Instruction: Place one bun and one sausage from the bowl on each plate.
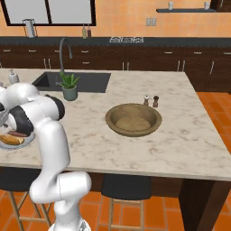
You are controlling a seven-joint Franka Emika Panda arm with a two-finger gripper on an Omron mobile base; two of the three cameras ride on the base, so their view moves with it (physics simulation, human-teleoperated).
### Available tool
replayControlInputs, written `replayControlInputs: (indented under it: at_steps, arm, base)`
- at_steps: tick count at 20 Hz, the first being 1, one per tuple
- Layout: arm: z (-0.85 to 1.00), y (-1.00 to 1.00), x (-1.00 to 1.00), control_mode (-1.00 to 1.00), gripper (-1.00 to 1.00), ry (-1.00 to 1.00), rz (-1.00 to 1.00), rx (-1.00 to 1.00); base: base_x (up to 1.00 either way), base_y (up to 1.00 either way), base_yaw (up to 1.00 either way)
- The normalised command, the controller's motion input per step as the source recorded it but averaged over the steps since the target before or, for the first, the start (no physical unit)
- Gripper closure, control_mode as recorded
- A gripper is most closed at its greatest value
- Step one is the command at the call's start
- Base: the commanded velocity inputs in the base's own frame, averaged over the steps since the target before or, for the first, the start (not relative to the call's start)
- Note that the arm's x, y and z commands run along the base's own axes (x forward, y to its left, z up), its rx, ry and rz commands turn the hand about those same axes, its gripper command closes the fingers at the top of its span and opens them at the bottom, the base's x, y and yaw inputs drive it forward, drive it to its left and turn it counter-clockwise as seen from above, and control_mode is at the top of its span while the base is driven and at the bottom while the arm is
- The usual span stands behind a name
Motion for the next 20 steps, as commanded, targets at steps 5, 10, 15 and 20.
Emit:
replayControlInputs:
  at_steps: [5,10,15,20]
  arm:
    - [0.76,-1.00,-0.58,-1.00,-1.00,-0.06,-0.30,0.25]
    - [0.59,-1.00,-0.07,-1.00,-1.00,0.00,-0.45,0.28]
    - [0.12,-1.00,0.00,-1.00,-1.00,0.03,-0.56,0.25]
    - [-0.01,-0.88,0.01,-1.00,-1.00,0.06,-0.42,0.19]
  base:
    - [0.00,0.00,0.00]
    - [0.00,0.00,0.00]
    - [0.00,0.00,0.00]
    - [0.00,0.00,0.00]
